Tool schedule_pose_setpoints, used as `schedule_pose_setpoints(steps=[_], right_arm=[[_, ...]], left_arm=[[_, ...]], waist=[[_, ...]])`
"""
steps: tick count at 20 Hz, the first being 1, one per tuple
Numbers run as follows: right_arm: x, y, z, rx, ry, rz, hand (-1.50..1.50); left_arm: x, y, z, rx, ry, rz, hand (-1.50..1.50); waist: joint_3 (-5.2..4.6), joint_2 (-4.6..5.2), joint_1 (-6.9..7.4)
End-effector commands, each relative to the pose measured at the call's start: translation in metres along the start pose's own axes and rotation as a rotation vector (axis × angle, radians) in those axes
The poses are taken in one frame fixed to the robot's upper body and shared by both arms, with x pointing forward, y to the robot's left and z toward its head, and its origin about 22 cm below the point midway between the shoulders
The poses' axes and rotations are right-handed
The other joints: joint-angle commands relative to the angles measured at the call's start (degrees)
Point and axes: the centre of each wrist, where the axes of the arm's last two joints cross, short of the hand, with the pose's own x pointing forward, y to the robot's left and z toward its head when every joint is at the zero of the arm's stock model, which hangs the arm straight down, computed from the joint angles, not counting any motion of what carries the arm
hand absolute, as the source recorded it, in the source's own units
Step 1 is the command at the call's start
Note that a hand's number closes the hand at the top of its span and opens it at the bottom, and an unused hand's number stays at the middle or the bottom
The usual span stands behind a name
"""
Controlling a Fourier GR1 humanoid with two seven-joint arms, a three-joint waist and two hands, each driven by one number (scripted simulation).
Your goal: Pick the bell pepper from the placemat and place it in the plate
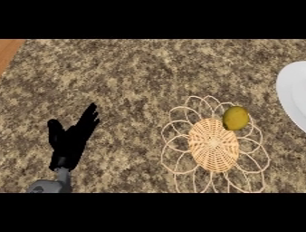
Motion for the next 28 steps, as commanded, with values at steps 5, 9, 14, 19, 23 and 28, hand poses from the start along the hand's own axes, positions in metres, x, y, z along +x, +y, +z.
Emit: schedule_pose_setpoints(steps=[5,9,14,19,23,28], right_arm=[[-0.003,0.028,0.000,0.202,0.035,-0.037,-1.50],[0.003,0.029,-0.007,0.174,-0.040,-0.197,-1.50],[0.002,0.008,-0.011,0.036,-0.063,-0.424,-1.50],[-0.008,-0.033,-0.001,0.031,0.007,-0.491,-1.50],[-0.027,-0.050,0.024,0.135,-0.003,-0.561,-1.50],[-0.029,-0.089,0.033,0.232,-0.007,-0.574,-1.50]], left_arm=[[-0.011,0.001,0.002,-0.011,0.036,-0.002,0.00],[-0.006,0.000,0.000,-0.024,0.008,0.001,0.00],[-0.013,0.007,0.005,0.017,0.025,0.013,0.00],[-0.017,0.005,0.006,-0.004,0.024,0.014,0.00],[-0.015,0.003,0.010,0.037,0.024,0.012,0.00],[-0.015,-0.001,0.012,0.022,0.023,0.015,0.00]], waist=[[0.12,0.45,0.82],[0.21,0.49,0.48],[0.12,0.18,-0.45],[0.17,0.45,-0.46],[0.21,-0.04,-1.52],[0.36,-0.14,-2.06]])
